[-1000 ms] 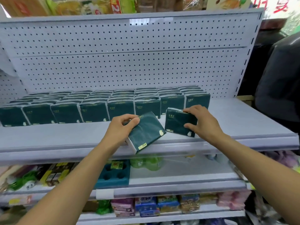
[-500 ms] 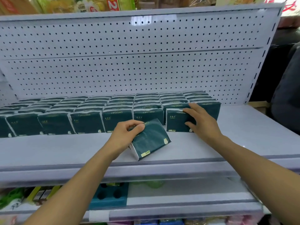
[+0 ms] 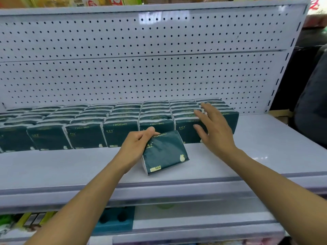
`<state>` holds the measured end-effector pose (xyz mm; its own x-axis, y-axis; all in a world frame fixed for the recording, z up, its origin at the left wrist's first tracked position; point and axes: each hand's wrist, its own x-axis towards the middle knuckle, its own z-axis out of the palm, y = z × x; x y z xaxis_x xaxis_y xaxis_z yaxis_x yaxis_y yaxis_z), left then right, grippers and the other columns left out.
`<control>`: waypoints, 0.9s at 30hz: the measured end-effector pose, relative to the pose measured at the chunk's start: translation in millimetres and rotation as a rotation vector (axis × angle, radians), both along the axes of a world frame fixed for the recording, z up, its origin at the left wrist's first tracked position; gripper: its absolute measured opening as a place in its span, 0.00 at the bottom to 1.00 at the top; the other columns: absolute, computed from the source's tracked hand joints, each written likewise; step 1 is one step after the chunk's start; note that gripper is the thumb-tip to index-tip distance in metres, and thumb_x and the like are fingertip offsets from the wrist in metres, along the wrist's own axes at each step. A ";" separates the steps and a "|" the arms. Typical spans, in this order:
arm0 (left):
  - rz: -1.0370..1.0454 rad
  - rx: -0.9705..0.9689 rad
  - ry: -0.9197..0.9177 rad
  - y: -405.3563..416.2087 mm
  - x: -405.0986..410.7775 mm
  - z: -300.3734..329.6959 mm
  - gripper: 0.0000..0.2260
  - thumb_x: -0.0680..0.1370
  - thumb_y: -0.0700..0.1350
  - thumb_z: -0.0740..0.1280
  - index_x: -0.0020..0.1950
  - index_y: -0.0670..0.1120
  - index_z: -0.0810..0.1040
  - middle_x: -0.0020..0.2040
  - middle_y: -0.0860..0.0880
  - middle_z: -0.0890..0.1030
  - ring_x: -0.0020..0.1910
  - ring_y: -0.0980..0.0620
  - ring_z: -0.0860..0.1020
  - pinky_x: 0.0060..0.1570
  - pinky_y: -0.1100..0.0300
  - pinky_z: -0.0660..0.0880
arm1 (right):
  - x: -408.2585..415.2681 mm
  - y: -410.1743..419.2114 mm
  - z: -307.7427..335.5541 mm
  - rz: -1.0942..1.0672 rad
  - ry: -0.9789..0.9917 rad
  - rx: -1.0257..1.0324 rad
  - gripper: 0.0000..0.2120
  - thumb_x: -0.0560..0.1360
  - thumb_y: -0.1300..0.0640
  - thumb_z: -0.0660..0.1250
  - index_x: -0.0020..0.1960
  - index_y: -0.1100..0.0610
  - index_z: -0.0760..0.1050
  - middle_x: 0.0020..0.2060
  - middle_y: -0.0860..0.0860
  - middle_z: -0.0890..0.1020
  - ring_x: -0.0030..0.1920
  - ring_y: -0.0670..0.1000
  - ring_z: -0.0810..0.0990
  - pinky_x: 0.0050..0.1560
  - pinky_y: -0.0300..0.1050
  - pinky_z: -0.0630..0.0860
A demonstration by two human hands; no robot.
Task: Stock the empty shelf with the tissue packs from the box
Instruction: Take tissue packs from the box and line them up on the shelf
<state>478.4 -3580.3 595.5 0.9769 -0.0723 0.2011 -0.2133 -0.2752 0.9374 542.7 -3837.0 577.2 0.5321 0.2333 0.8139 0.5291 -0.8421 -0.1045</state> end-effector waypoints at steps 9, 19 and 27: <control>0.005 0.193 -0.440 -50.4 2.4 -6.2 0.13 0.80 0.51 0.65 0.43 0.46 0.83 0.39 0.51 0.83 0.41 0.50 0.79 0.44 0.51 0.76 | -52.7 3.8 23.8 0.365 0.634 0.085 0.35 0.65 0.42 0.77 0.70 0.43 0.70 0.61 0.39 0.75 0.62 0.40 0.73 0.65 0.45 0.71; -0.184 0.373 -0.569 -55.7 12.2 -28.8 0.16 0.75 0.52 0.70 0.63 0.56 0.80 0.63 0.58 0.78 0.58 0.59 0.77 0.56 0.63 0.75 | -53.4 -44.8 6.0 0.243 0.453 0.029 0.22 0.72 0.47 0.73 0.65 0.46 0.76 0.52 0.45 0.78 0.51 0.43 0.71 0.50 0.37 0.70; -0.008 0.602 -0.801 -69.0 29.3 -16.2 0.23 0.76 0.61 0.64 0.69 0.54 0.75 0.68 0.56 0.75 0.67 0.57 0.71 0.72 0.57 0.60 | -50.8 -82.8 7.0 0.132 0.418 0.008 0.21 0.72 0.52 0.73 0.64 0.47 0.77 0.53 0.44 0.76 0.49 0.43 0.71 0.50 0.42 0.74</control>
